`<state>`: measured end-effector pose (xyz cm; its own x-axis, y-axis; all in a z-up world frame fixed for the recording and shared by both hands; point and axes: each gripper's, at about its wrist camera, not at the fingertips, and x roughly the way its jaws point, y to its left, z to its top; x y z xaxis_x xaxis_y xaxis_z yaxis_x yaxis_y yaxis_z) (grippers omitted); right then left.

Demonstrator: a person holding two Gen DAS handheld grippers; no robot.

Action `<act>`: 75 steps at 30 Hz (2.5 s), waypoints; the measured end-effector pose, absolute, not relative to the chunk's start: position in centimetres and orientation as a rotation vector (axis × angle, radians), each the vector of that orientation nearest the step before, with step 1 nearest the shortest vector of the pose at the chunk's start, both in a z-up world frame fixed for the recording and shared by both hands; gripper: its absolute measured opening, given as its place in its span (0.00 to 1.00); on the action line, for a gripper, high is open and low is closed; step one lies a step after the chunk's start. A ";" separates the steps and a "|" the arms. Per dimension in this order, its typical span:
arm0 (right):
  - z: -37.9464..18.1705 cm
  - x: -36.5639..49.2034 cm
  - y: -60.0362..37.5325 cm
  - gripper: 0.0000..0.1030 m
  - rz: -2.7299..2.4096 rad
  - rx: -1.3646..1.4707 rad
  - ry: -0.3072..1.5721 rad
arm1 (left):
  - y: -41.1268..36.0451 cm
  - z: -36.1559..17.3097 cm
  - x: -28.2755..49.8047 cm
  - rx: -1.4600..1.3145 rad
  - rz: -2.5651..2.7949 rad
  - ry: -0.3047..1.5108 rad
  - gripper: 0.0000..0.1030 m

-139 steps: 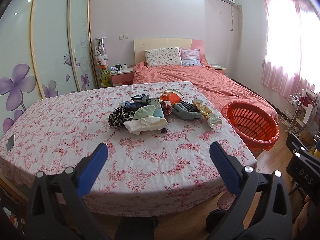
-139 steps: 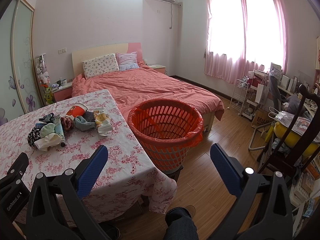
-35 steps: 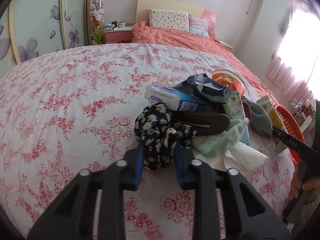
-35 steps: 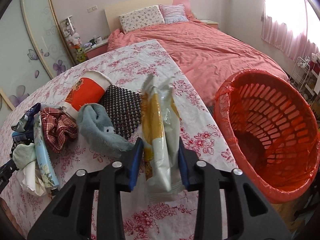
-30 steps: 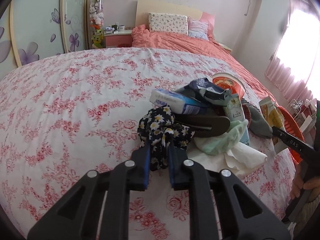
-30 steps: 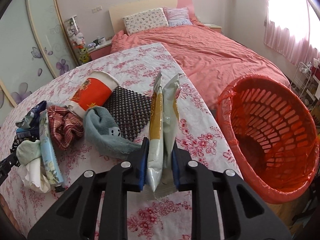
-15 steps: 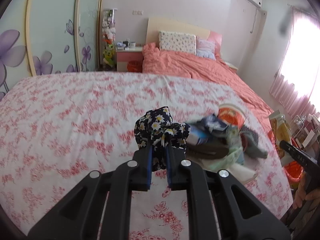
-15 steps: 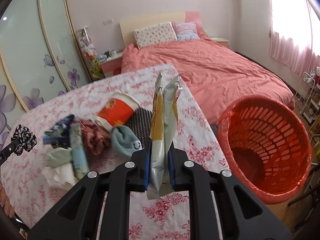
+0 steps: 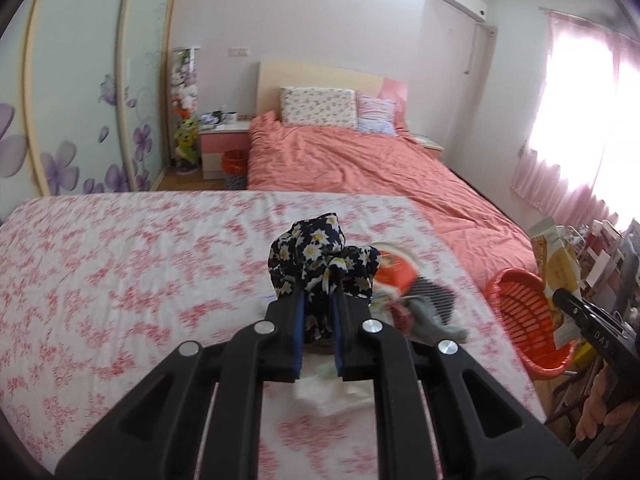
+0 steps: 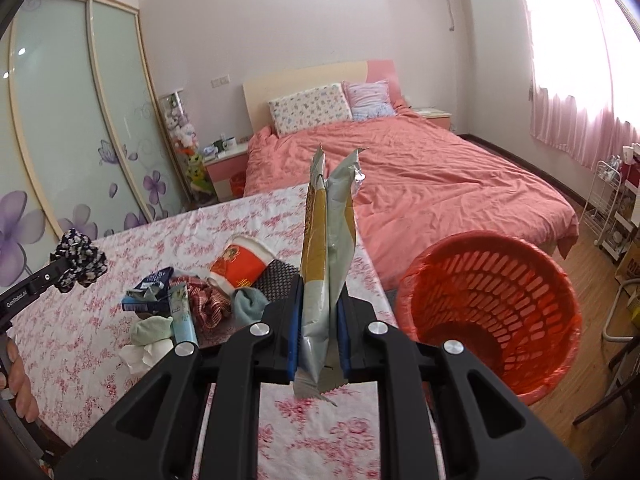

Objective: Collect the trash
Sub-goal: 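Carry both items over the orange basket and open both grippers to drop them, then grasp the blue tissue pack with the left gripper while the right grasps the grey sock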

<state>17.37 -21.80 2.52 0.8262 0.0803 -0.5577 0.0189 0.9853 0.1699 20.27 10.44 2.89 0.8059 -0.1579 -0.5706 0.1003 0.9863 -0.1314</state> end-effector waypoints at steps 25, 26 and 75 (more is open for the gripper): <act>-0.8 16.4 -36.0 0.15 -0.197 0.323 0.582 | -17.2 -2.0 25.8 -0.030 -0.649 0.743 0.14; -1.0 16.4 -36.5 0.15 -0.201 0.327 0.582 | -18.0 -2.3 26.0 -0.026 -0.657 0.749 0.14; -1.7 19.7 -23.9 0.55 -0.003 0.146 0.691 | 2.8 -2.7 24.0 -0.008 -0.151 0.698 0.70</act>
<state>19.74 -23.94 -1.68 0.7710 0.0454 -0.6352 0.0511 0.9898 0.1329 23.98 2.84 -2.72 0.7555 -0.1407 -0.6399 0.1354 0.9891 -0.0576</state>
